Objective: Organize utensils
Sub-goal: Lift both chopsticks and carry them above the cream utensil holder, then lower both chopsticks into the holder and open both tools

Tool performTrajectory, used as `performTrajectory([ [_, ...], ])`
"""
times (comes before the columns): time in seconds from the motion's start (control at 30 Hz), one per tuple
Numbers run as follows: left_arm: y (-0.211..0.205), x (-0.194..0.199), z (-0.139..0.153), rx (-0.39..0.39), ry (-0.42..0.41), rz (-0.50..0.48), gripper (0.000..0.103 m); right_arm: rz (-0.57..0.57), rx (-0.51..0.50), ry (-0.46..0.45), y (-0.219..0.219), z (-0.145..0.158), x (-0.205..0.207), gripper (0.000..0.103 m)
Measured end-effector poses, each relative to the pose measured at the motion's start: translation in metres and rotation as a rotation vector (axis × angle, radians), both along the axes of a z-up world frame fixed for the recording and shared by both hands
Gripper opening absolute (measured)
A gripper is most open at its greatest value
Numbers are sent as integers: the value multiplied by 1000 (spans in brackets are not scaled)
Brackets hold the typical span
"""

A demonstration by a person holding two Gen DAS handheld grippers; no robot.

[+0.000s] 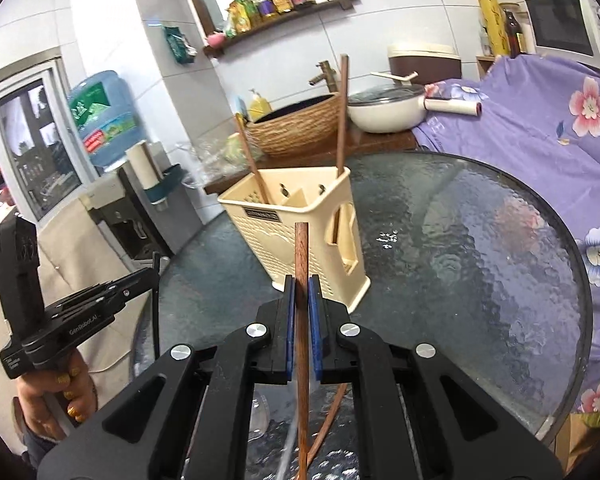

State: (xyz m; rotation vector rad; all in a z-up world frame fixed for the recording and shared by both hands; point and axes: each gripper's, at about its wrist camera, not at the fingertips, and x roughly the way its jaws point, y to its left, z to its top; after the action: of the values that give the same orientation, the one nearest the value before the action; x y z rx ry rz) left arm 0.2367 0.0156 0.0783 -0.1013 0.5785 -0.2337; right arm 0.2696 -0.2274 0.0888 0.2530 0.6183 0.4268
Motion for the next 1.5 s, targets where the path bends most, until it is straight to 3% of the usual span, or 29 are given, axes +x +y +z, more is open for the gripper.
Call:
performTrajectory([
  [0.67, 10, -17, 54, 4, -133, -13, 7, 86, -2, -120, 10, 71, -20, 7],
  [0.93, 1, -11, 100, 3, -208, -41, 7, 96, -20, -161, 19, 110, -3, 7],
  [1.27, -16, 29, 170, -29, -255, -46, 7, 33, -64, -243, 28, 183, 36, 7],
  [1.5, -26, 73, 196, -38, -264, 0, 7, -22, -66, -276, 30, 204, 66, 7],
])
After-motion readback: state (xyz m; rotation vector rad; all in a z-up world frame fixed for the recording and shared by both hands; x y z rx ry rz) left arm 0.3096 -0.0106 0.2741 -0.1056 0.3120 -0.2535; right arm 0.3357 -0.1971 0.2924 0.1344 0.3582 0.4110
